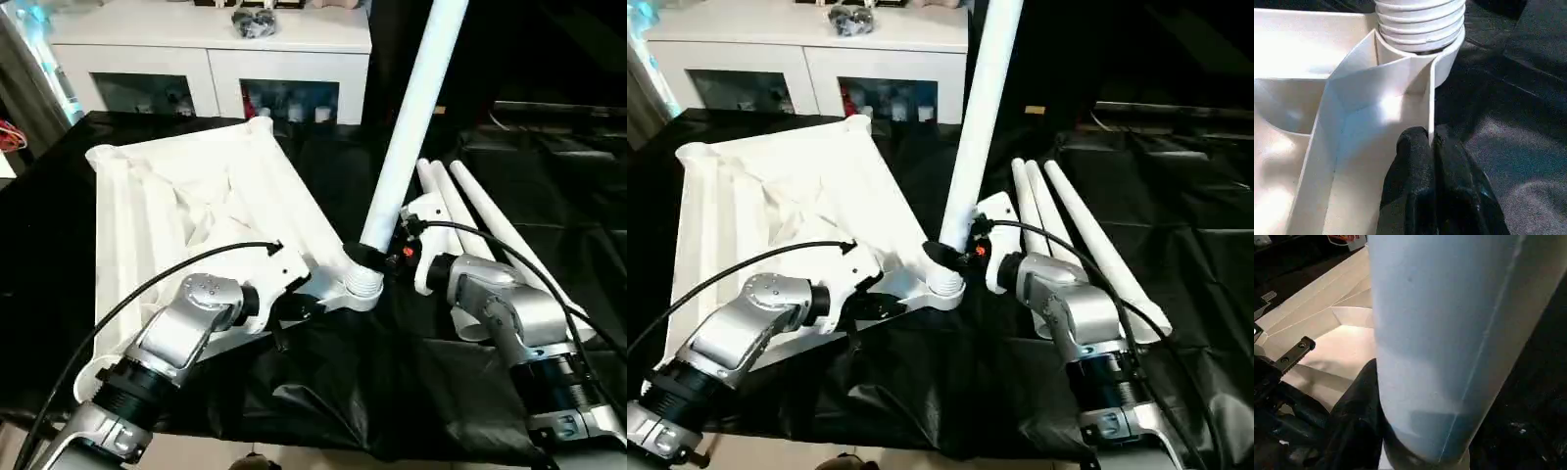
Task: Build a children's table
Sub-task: Insert table leg to table base
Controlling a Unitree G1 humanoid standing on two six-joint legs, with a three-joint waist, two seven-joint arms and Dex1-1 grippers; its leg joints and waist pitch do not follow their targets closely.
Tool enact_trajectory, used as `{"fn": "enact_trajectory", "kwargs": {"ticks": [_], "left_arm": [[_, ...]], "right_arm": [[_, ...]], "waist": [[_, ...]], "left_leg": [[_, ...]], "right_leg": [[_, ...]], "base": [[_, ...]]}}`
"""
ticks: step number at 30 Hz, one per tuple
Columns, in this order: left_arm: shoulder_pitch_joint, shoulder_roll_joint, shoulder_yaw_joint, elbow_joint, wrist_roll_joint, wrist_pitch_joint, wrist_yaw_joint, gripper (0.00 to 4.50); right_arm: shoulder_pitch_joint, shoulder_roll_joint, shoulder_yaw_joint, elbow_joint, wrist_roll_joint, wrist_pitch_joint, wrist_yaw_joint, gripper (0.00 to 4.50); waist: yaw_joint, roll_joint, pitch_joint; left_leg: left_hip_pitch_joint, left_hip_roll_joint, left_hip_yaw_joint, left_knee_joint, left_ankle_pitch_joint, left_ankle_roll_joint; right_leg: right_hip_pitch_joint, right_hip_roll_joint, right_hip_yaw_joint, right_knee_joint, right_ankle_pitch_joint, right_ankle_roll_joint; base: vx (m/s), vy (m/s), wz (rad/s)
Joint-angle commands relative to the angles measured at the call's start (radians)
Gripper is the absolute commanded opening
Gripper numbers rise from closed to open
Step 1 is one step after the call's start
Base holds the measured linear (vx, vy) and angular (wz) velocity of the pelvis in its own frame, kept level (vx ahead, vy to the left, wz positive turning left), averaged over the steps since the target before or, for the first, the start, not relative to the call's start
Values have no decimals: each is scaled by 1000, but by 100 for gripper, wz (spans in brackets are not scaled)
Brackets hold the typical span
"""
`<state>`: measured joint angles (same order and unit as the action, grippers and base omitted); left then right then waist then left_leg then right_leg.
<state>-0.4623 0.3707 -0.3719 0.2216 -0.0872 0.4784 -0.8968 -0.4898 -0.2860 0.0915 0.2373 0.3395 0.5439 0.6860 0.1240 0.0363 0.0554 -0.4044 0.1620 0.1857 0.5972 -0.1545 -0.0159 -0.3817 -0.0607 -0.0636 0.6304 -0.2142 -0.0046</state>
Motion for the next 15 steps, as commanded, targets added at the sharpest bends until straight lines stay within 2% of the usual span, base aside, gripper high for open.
{"fn": "enact_trajectory", "kwargs": {"ticks": [1,2,5,6,15], "left_arm": [[5,-14,8,-6,-25,-29,-20,0],[4,-16,7,0,-20,-31,-17,0],[-2,-23,9,17,-12,-30,-5,0],[-5,-26,11,24,-9,-31,2,0],[-26,-35,21,59,6,-42,18,0]], "right_arm": [[-8,5,6,22,-20,-4,1,188],[-2,4,5,23,-25,-11,1,188],[20,2,-7,19,-18,-20,0,188],[28,1,-11,20,-17,-26,-3,188],[110,25,-78,74,-21,-128,-73,188]], "waist": [[1,-9,-67],[-1,-13,-67],[-2,-14,-67],[-1,-18,-66],[3,-13,-63]], "left_leg": [[34,74,-35,-73,-233,-14],[34,74,-34,-74,-235,-16],[34,75,-34,-74,-236,-15],[35,75,-33,-74,-237,-13],[38,76,-37,-79,-290,-25]], "right_leg": [[24,-105,57,-87,-232,-179],[25,-103,57,-87,-231,-177],[25,-103,57,-86,-224,-179],[25,-105,58,-88,-231,-179],[19,-107,58,-99,-317,-155]], "base": [[0,0,0],[0,0,0],[0,0,0],[0,0,0],[0,0,0]]}}
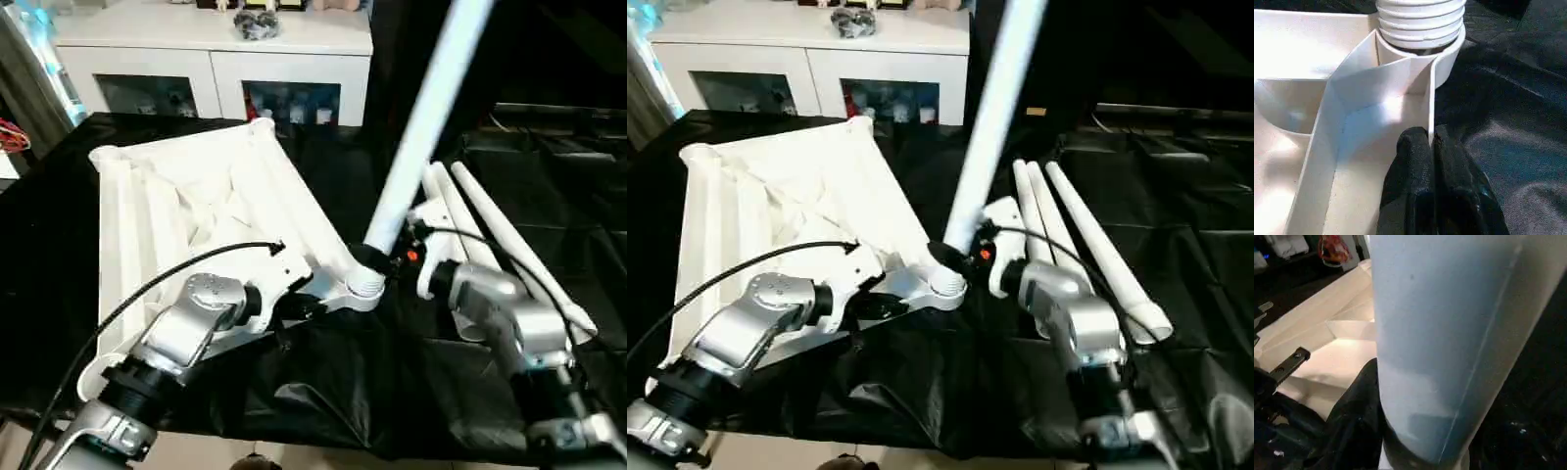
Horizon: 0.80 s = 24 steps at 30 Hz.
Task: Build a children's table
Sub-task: Insert table leg to table base
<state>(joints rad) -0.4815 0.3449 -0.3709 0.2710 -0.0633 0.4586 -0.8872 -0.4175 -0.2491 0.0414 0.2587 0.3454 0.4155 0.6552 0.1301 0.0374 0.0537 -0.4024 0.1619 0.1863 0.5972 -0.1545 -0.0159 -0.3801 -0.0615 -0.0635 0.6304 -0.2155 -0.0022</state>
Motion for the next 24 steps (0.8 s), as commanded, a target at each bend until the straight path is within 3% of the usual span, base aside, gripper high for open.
{"fn": "enact_trajectory", "kwargs": {"ticks": [1,2,3,5,11,24], "left_arm": [[-7,-9,21,10,-18,-22,8,0],[-11,-11,21,19,-16,-26,7,0],[-13,-13,22,23,-14,-27,6,0],[-19,-14,21,32,-10,-31,3,0],[-35,-19,19,59,-3,-44,-4,0],[-47,-19,-2,74,7,-83,-49,0]], "right_arm": [[40,-11,-28,53,-27,-2,-43,188],[66,-8,-29,49,-33,-27,-51,188],[77,-9,-25,46,-39,-40,-55,188],[93,-20,5,40,-79,-73,-63,188],[114,-13,29,6,-118,-98,-92,188],[42,-44,142,68,-183,-87,-10,188]], "waist": [[-3,-14,-60],[-3,-9,-59],[-3,-11,-60],[-1,-7,-61],[2,-2,-60],[-5,-5,-55]], "left_leg": [[37,76,-38,-80,-300,-29],[37,76,-40,-80,-317,-33],[37,76,-39,-81,-319,-33],[38,77,-41,-81,-323,-35],[39,76,-43,-83,-349,-39],[39,76,-48,-85,-402,-48]], "right_leg": [[16,-107,59,-100,-325,-155],[15,-108,59,-101,-338,-152],[16,-108,59,-103,-341,-150],[15,-108,59,-103,-345,-147],[12,-108,60,-107,-372,-138],[7,-111,60,-114,-447,-124]], "base": [[0,0,0],[0,0,0],[0,0,0],[0,0,0],[0,0,0],[0,0,0]]}}
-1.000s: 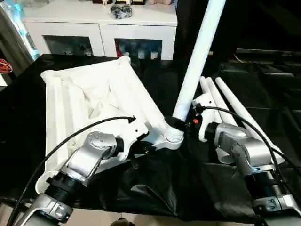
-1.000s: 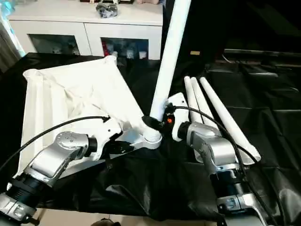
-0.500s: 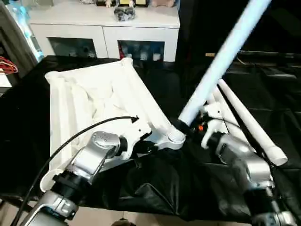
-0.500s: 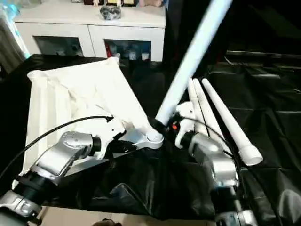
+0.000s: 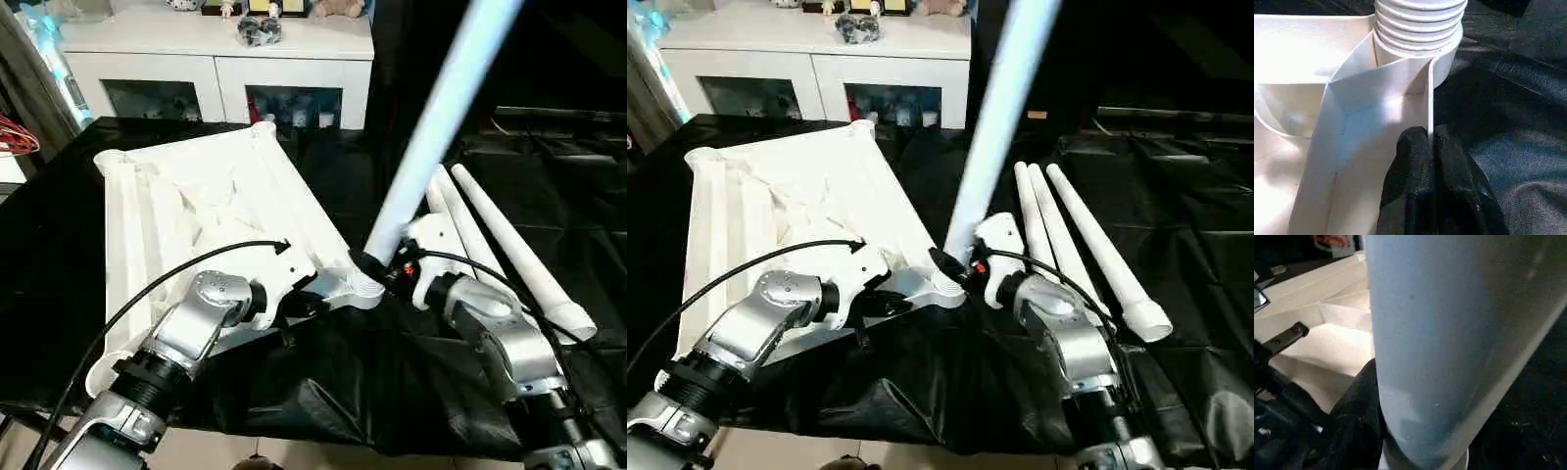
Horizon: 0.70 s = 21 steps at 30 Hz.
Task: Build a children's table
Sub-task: Insert table leg to table base
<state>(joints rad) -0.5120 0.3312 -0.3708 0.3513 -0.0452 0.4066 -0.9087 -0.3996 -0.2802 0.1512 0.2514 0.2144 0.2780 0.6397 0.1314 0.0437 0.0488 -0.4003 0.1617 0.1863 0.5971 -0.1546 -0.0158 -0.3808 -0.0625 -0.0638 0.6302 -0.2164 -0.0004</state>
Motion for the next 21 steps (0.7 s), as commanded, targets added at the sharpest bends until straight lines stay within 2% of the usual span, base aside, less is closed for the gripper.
{"fn": "enact_trajectory", "kwargs": {"ticks": [1,2,4,7,10,13,14,15,16,17,19,21], "left_arm": [[-17,-3,-8,-7,-6,-36,-36,0],[-18,-1,-14,-7,0,-40,-41,0],[-20,1,-23,-4,8,-48,-50,0],[-25,0,-31,-1,11,-62,-64,0],[-28,-1,-38,-3,8,-85,-83,0],[-27,1,-50,-24,-9,-112,-135,0],[-26,2,-54,-33,-15,-119,-157,0],[-28,6,-62,-38,-16,-131,-185,0],[-32,11,-74,-39,-13,-133,-209,0],[-34,16,-83,-39,-8,-140,-224,0],[-37,19,-87,-33,-3,-150,-229,0],[-44,20,-91,-18,-1,-163,-240,0]], "right_arm": [[9,-15,39,103,-58,43,18,188],[0,-17,43,123,-60,36,30,188],[-13,-21,49,154,-59,29,55,188],[-10,-41,64,174,-56,19,116,188],[-2,-59,79,180,-55,1,160,188],[13,-77,82,174,-44,-12,210,188],[18,-85,82,174,-40,-19,235,188],[23,-91,83,172,-38,-28,258,188],[28,-97,84,169,-36,-39,281,188],[33,-100,86,164,-36,-46,292,188],[40,-103,87,154,-30,-51,307,188],[53,-109,90,136,-21,-55,329,188]], "waist": [[-8,-13,-50],[-9,-12,-50],[-11,-17,-51],[-12,-15,-51],[-10,-20,-54],[-7,-19,-55],[-3,-20,-56],[0,-16,-56],[0,-17,-56],[5,-13,-58],[3,-15,-57],[5,-13,-58]], "left_leg": [[38,77,-47,-86,-403,-48],[40,77,-47,-85,-408,-50],[40,77,-47,-85,-408,-46],[41,80,-47,-87,-413,-49],[43,81,-46,-89,-419,-50],[38,81,-45,-90,-396,-42],[39,82,-43,-89,-390,-36],[40,82,-44,-88,-389,-35],[39,82,-43,-88,-389,-33],[43,85,-43,-89,-392,-36],[42,84,-44,-92,-397,-38],[45,85,-44,-92,-410,-42]], "right_leg": [[7,-109,61,-115,-446,-125],[5,-110,61,-114,-444,-130],[6,-110,61,-114,-435,-135],[5,-109,62,-113,-417,-137],[7,-108,62,-111,-382,-146],[12,-107,61,-106,-334,-157],[13,-109,62,-106,-327,-161],[13,-110,62,-107,-328,-161],[13,-109,62,-107,-326,-161],[11,-108,62,-107,-312,-164],[13,-106,61,-105,-300,-170],[13,-106,61,-105,-301,-173]], "base": [[0,0,0],[0,0,0],[0,0,0],[0,0,0],[0,0,0],[0,0,0],[0,0,0],[0,0,0],[0,0,0],[0,0,0],[0,0,0],[0,0,0]]}}
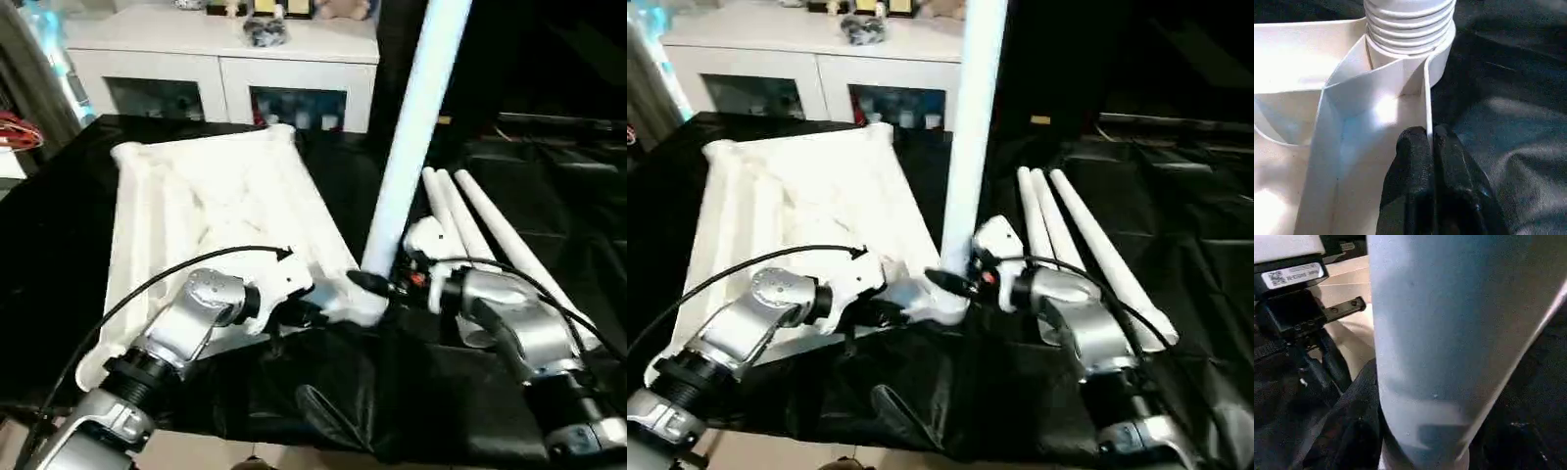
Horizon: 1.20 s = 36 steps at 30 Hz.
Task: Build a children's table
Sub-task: Insert table leg to table base
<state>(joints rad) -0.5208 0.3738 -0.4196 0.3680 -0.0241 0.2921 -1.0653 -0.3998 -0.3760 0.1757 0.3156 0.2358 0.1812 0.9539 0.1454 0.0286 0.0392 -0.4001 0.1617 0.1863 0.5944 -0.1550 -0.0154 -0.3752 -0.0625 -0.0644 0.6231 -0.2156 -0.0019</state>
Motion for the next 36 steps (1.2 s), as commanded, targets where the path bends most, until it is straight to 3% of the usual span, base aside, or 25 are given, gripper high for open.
{"fn": "enact_trajectory", "kwargs": {"ticks": [1,4,8,13,14,17,18,20,22,23,24,26,28,30,32,36], "left_arm": [[-40,-22,-43,-26,-20,-55,-90,0],[-60,-23,-40,8,-10,-71,-97,0],[-77,-28,-33,44,-2,-89,-100,0],[-92,-56,-8,72,-4,-65,-46,0],[-104,-87,11,85,1,-30,22,0],[-119,-120,31,96,9,12,100,0],[-131,-145,48,99,15,49,158,0],[-139,-164,61,98,19,77,200,0],[-158,-221,104,88,32,167,328,0],[-160,-236,112,85,42,184,364,0],[-160,-250,116,80,48,193,387,0],[-152,-287,124,60,53,230,438,0],[-147,-302,122,54,61,236,460,0],[-138,-318,113,60,83,238,508,0],[-135,-318,104,64,96,235,525,0],[-125,-314,105,54,96,246,525,0]], "right_arm": [[59,-15,65,65,-39,38,24,188],[75,-15,63,54,-38,19,37,188],[84,-15,60,58,-41,11,42,188],[64,18,24,98,-62,25,-66,188],[21,59,-16,180,-92,24,-216,188],[-16,93,-45,252,-114,21,-338,188],[-42,116,-59,296,-121,20,-405,188],[-63,134,-68,329,-127,20,-458,188],[-122,183,-82,416,-143,17,-581,188],[-137,194,-84,440,-148,14,-606,188],[-151,204,-86,460,-150,12,-622,188],[-183,227,-91,508,-155,7,-661,188],[-194,236,-90,523,-157,5,-671,188],[-209,254,-93,550,-154,3,-689,188],[-215,260,-94,561,-150,1,-693,188],[-227,280,-94,603,-157,-25,-696,188]], "waist": [[-8,2,-47],[-8,2,-45],[-13,1,-38],[-14,3,-39],[-21,1,-36],[-30,1,-35],[-45,0,-33],[-57,-1,-33],[-64,3,-31],[-74,-4,-30],[-76,-3,-31],[-82,2,-34],[-85,1,-37],[-86,-4,-40],[-83,-2,-40],[-79,-6,-39]], "left_leg": [[48,85,-43,-89,-419,-45],[52,85,-44,-91,-446,-53],[65,86,-54,-100,-536,-78],[60,86,-53,-103,-519,-78],[60,84,-53,-103,-532,-85],[58,81,-62,-103,-560,-102],[52,79,-69,-107,-579,-109],[48,76,-71,-107,-584,-109],[56,73,-71,-102,-610,-106],[54,69,-72,-99,-611,-102],[46,67,-74,-101,-596,-93],[38,70,-74,-106,-586,-86],[44,72,-72,-107,-593,-86],[38,71,-64,-108,-535,-65],[40,71,-58,-106,-503,-52],[40,71,-53,-103,-473,-34]], "right_leg": [[5,-107,62,-100,-307,-174],[3,-110,63,-106,-348,-170],[4,-116,62,-120,-465,-148],[5,-115,63,-117,-425,-161],[1,-116,61,-117,-450,-165],[5,-120,55,-119,-517,-147],[9,-120,48,-123,-554,-125],[7,-119,47,-124,-552,-123],[-2,-118,46,-132,-573,-117],[-1,-118,41,-135,-587,-116],[6,-118,36,-135,-591,-105],[8,-117,34,-134,-548,-105],[6,-114,34,-131,-486,-122],[12,-113,37,-129,-399,-146],[10,-113,39,-128,-357,-160],[11,-114,40,-129,-368,-167]], "base": [[0,0,0],[0,0,0],[0,0,0],[0,0,0],[0,0,0],[0,0,0],[0,0,0],[-8,9,-9],[0,0,0],[0,0,0],[0,0,0],[-2,31,-20],[0,0,0],[0,0,0],[0,0,0],[0,0,0]]}}
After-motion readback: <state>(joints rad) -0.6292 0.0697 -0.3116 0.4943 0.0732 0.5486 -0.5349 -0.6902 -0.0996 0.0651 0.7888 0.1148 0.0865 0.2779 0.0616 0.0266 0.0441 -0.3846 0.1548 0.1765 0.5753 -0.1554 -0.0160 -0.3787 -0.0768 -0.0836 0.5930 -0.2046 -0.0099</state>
